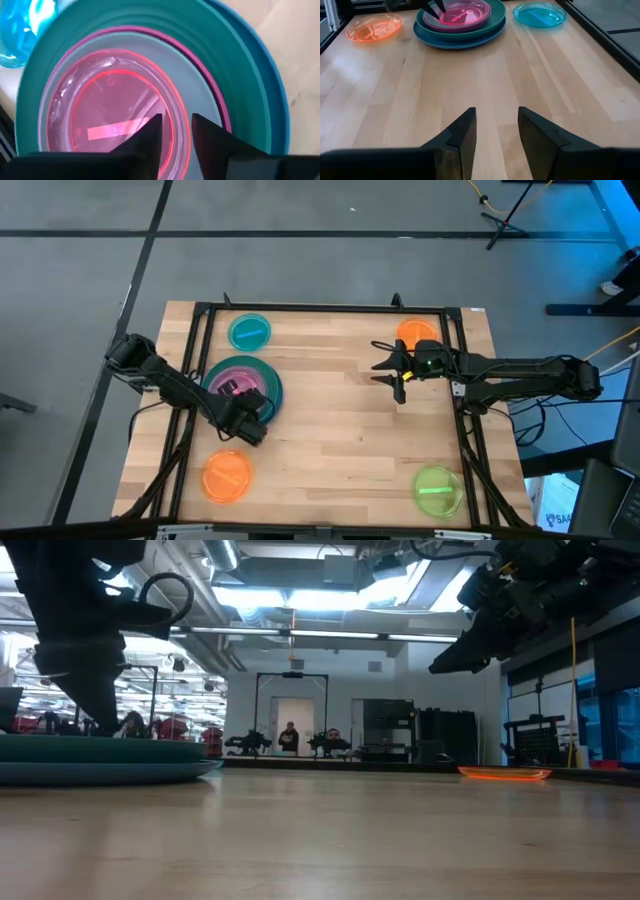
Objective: Stack plastic plates
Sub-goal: Stack the pink plate on top of the light blue plate, then stack the blue plate on top of the pink plate
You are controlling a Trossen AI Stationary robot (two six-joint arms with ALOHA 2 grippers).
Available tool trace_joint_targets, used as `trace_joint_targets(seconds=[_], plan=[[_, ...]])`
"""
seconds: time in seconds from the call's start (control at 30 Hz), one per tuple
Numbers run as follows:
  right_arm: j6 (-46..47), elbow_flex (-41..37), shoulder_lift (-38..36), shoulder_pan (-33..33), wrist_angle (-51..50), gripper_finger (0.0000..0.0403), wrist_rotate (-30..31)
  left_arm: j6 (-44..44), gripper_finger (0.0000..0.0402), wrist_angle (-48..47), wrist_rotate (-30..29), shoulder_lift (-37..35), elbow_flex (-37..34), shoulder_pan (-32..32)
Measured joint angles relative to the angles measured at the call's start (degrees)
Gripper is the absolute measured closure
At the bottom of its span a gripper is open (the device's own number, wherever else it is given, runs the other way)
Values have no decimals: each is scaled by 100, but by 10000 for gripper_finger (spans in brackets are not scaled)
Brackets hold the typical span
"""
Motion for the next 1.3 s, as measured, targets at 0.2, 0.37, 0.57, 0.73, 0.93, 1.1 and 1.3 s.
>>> trace_joint_targets(seconds=[0.2,0.37,0.57,0.73,0.93,1.1,1.3], plan=[[6,0,0,0,217,265,7,834,280,-146,47,-102,501,149],[-20,0,0,0,391,265,9,1550,278,-128,-528,-471,1006,576],[-66,2,0,0,525,265,13,2161,239,-100,-1136,-883,1096,1588],[-163,2,-2,0,527,265,17,2878,207,381,-1133,-762,965,2720],[-50,2,-2,-1,459,265,15,3707,203,1355,-433,-270,876,3972],[16,2,-2,0,436,265,7,4024,216,1781,-152,403,866,4743],[0,2,-2,0,436,265,15,4285,230,2103,306,1216,866,5332]])
